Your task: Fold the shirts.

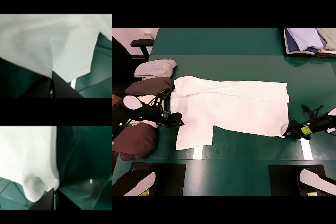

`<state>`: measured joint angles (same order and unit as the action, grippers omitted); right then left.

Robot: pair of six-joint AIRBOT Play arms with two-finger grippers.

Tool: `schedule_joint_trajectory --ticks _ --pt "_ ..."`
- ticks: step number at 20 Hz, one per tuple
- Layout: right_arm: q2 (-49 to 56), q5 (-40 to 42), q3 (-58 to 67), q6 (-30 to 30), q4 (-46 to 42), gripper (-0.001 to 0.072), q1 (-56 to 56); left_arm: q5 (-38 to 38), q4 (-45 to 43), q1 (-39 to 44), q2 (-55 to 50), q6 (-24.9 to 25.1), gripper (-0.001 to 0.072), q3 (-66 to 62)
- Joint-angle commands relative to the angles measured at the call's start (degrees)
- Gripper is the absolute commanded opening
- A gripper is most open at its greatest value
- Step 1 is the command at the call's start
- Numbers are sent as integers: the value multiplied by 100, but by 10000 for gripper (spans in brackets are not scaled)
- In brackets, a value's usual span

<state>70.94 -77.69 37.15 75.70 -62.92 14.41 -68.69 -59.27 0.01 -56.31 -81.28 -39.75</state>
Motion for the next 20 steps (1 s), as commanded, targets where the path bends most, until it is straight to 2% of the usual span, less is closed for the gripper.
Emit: schedule_joint_trajectory --ticks 1,6,9,11,13,16,20 --pt "-339 -518 400 -13 -446 16 -160 -599 -575 0 855 -385 26 -26" --pt "-1779 -1314 531 52 -1086 15 -149 -2111 -358 0 2068 -826 26 -35" --pt "-2422 -1384 533 293 -1143 15 -151 -2256 216 0 2074 -874 26 -55" --pt "-2616 -1342 579 393 -1141 14 -149 -1880 157 0 2072 -828 26 -114" --pt "-2361 -1209 942 400 -1027 14 -149 -1091 -219 0 2072 -831 26 -249" --pt "-1429 -909 1862 398 -955 14 -319 -205 -837 0 1742 -833 27 -546" --pt "258 -721 3235 398 -861 14 -857 623 -850 0 293 -660 27 -997"
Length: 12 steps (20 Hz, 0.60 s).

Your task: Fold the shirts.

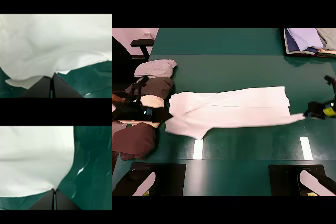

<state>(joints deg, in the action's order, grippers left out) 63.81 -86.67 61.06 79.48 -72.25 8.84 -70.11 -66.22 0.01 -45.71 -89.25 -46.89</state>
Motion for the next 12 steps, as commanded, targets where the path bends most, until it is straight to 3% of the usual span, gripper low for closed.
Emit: schedule_joint_trajectory --ticks 1,6,10,11,12 --pt "1344 212 1167 20 74 14 -393 953 -155 0 -1132 140 28 -433" --pt "2750 223 2505 118 236 15 -555 1565 -153 0 -2553 223 28 -1239" --pt "3320 247 2962 109 1027 16 -264 1720 -144 0 -2750 221 31 -1373" --pt "3386 260 2992 98 1202 59 -166 1687 -146 0 -2750 223 113 -1401" --pt "3399 271 2988 -44 1401 229 -74 1606 -144 0 -2750 221 392 -1475"
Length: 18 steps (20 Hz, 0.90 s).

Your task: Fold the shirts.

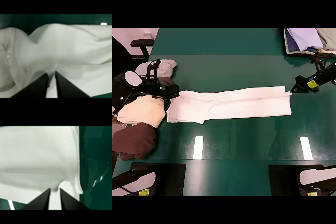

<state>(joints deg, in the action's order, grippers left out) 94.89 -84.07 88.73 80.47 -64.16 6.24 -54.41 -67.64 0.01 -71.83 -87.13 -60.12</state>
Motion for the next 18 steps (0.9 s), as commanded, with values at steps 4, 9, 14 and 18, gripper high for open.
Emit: schedule_joint_trajectory --ticks 4,9,14,18 --pt "28 -223 -28 -673 968 369 802 -662 48 0 -136 15 466 -804" --pt "-199 -118 -1329 -876 1078 575 1661 -708 1239 114 -138 472 28 -970" --pt "280 197 -1882 -1121 1716 572 1539 -208 1237 999 -273 457 28 -970" --pt "706 417 -1578 -1154 1797 481 745 103 1274 1641 -798 293 28 -977"
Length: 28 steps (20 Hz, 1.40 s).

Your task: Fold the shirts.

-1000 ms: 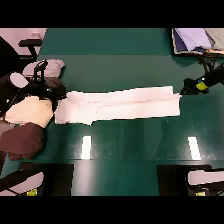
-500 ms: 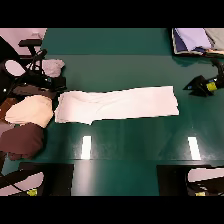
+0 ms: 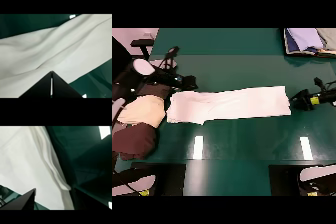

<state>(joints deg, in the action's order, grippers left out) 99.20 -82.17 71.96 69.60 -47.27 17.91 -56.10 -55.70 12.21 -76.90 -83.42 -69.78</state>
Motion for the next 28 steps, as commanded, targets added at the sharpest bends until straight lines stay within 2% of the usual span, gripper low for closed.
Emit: schedule_joint_trajectory --ticks 1,3,4,7,10,12,16,22,24,28 --pt "365 232 229 -66 111 369 -621 424 92 592 -461 -76 27 -13" --pt "461 96 549 -68 107 75 -920 658 142 848 -813 -79 27 -96" --pt "452 -39 743 -68 109 15 -1008 651 203 942 -1045 -79 27 -238" --pt "48 -448 1392 7 129 15 -1104 605 345 1158 -1703 -81 27 -750" --pt "-680 -507 1919 262 363 14 -1357 610 378 1331 -2291 -90 27 -1237" --pt "-1073 -470 2251 505 809 15 -1574 612 468 1401 -2651 -348 27 -1537" --pt "-1419 -483 2951 651 981 15 -2218 544 514 1502 -3058 -341 27 -1945" --pt "-1412 -417 3414 846 999 15 -3051 553 249 1482 -3077 -361 27 -1945" --pt "-1412 -299 3412 844 1027 15 -3327 319 227 1335 -2983 -361 27 -2039" --pt "-1386 251 3412 828 1032 15 -4022 -31 -415 527 -1956 -313 27 -2354"
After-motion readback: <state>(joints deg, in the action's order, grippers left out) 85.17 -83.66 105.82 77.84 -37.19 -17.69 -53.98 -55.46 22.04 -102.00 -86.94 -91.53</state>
